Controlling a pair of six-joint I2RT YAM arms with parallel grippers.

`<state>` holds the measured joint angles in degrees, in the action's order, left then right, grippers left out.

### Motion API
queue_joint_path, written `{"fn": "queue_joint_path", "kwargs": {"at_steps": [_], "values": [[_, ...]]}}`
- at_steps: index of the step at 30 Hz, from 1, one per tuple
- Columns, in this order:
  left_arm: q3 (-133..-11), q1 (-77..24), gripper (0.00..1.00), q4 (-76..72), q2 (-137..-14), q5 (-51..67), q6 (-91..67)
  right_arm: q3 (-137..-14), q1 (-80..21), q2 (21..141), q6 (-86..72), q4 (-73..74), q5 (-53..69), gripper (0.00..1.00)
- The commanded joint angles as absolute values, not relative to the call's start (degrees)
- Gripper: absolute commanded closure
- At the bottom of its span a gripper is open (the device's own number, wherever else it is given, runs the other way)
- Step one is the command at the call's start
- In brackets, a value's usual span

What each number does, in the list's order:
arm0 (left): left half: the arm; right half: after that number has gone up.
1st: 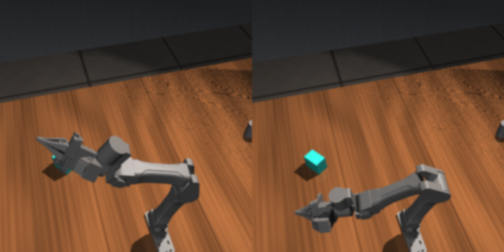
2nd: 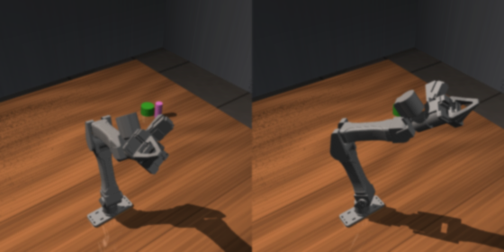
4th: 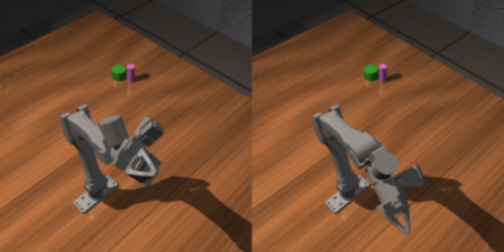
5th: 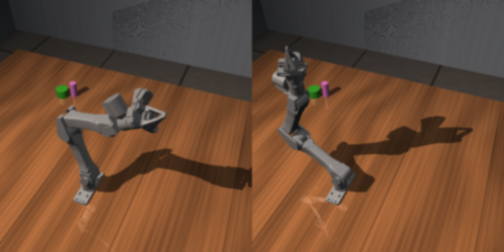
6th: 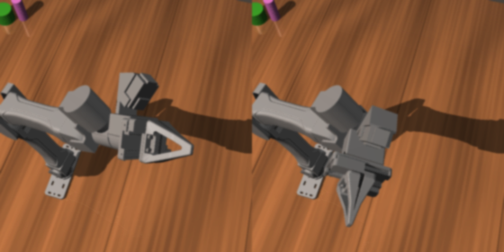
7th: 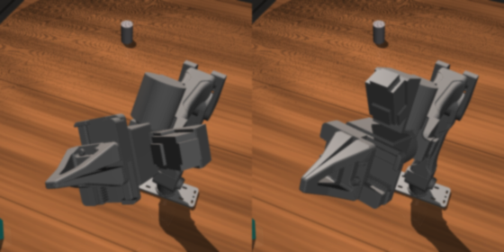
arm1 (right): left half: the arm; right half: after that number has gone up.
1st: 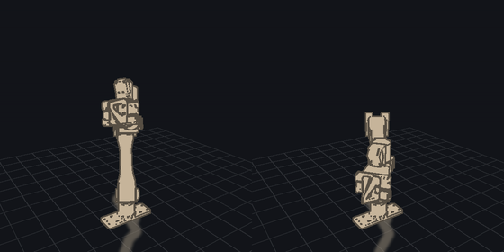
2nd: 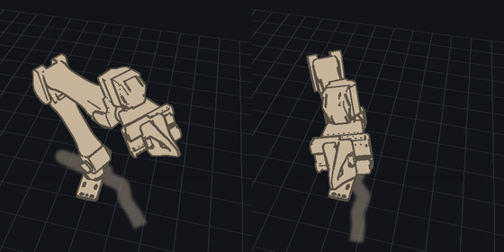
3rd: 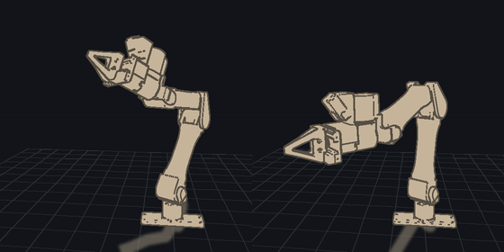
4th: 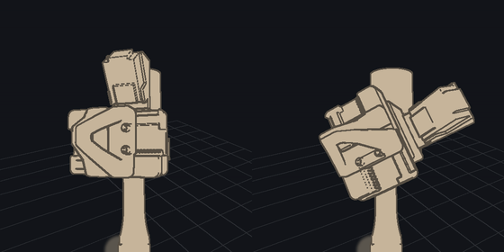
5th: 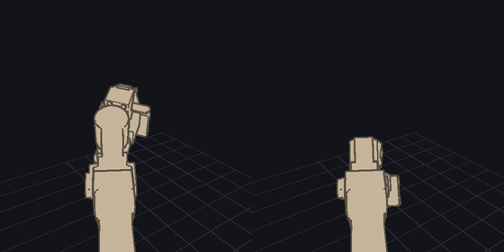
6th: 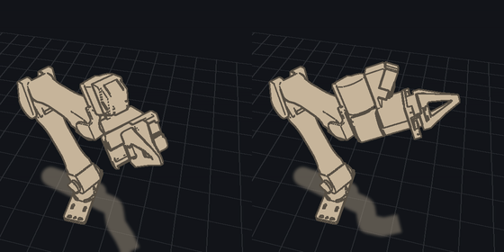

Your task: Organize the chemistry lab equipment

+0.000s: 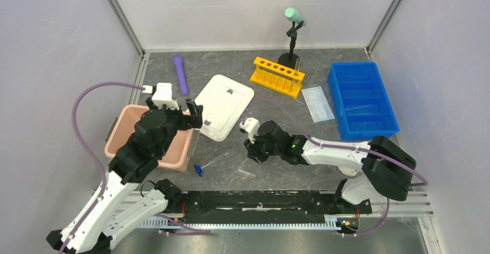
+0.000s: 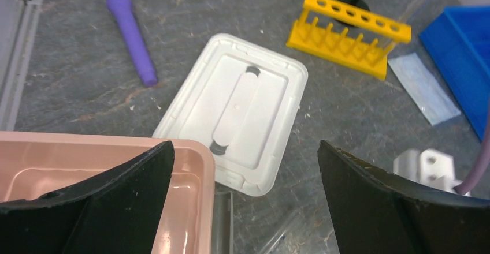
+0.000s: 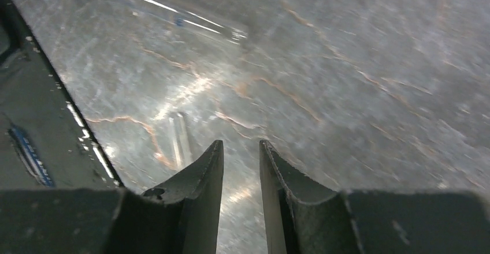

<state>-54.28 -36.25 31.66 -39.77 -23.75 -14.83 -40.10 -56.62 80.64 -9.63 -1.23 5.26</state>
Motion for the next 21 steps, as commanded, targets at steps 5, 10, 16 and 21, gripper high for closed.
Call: {"fn": "queue_joint_path", "kwargs": {"at_steps": [5, 10, 16, 21], "values": [[-50.7, -36.5, 0.00, 24.8, -32.7, -31.1, -16.0, -51.5, -65.0, 90.0, -10.9, 3.7, 1.3, 0.65], [-50.6, -36.5, 0.00, 24.8, -32.5, -31.7, -16.0, -53.6, -66.4, 93.3, -10.6, 5.6, 2.4, 0.65], [-50.6, -36.5, 0.00, 24.5, -33.1, -31.0, -16.1, -54.8, -67.8, 94.9, -9.5, 7.4, 1.9, 0.65], [-50.7, -36.5, 0.00, 24.6, -33.8, -30.6, -16.3, -55.1, -68.3, 95.9, -9.4, 7.2, 2.1, 0.65]]}}
